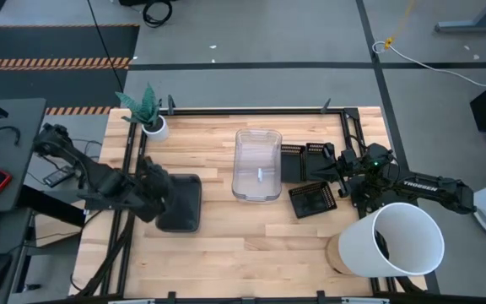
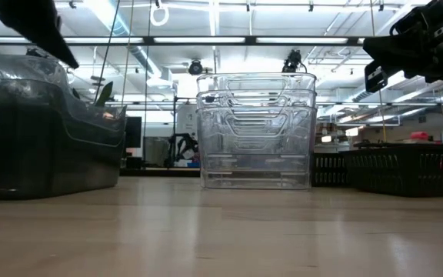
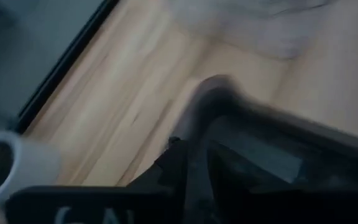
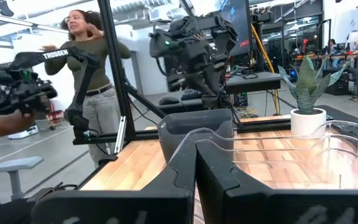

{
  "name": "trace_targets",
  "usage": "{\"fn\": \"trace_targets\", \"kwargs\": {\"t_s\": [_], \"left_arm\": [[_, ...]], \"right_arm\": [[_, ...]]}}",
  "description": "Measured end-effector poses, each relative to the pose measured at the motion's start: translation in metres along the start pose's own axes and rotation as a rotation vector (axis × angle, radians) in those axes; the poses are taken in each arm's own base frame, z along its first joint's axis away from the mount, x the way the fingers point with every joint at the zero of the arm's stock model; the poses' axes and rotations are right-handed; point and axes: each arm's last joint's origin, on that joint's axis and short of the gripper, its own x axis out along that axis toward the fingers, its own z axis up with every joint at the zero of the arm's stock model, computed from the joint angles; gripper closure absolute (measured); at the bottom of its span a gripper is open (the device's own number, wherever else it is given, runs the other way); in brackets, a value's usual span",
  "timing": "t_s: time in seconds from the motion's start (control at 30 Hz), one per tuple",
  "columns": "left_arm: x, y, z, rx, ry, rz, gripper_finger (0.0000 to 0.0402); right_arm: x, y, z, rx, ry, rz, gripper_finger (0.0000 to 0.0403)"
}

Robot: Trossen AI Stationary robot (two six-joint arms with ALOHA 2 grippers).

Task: Stack baskets by color
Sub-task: Stack the black transparent bin on the black transparent bin

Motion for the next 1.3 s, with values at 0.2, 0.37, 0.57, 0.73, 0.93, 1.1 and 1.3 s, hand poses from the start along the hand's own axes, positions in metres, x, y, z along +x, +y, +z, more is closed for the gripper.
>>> {"fn": "trace_targets", "kwargs": {"t_s": [0.2, 0.37, 0.57, 0.73, 0.93, 1.1, 1.3], "left_arm": [[0.017, 0.013, 0.008, -0.123, 0.08, 0.109, 0.0357], [0.033, 0.017, 0.013, -0.137, 0.104, 0.197, 0.0361], [0.069, 0.01, -0.011, -0.109, 0.171, 0.24, 0.0362], [0.07, 0.008, -0.005, -0.097, 0.154, 0.226, 0.0371], [0.043, 0.02, 0.029, -0.088, 0.026, 0.214, 0.0382], [0.049, 0.035, 0.045, -0.153, -0.081, 0.169, 0.0395], [0.074, 0.042, 0.046, -0.187, -0.193, -0.006, 0.0396]], "right_arm": [[0.0, 0.0, 0.0, -0.001, 0.0, 0.0, 0.0389], [0.0, 0.0, 0.0, 0.0, 0.0, 0.0, 0.0389], [0.0, 0.0, 0.0, 0.0, -0.001, 0.0, 0.0389], [0.0, 0.0, 0.0, 0.0, 0.0, 0.0, 0.0389], [0.0, 0.0, 0.0, 0.0, 0.0, 0.0, 0.0389], [0.0, 0.0, 0.0, 0.0, 0.0, 0.0, 0.0389], [0.0, 0.0, 0.0, 0.0, 0.0, 0.0, 0.0389]]}}
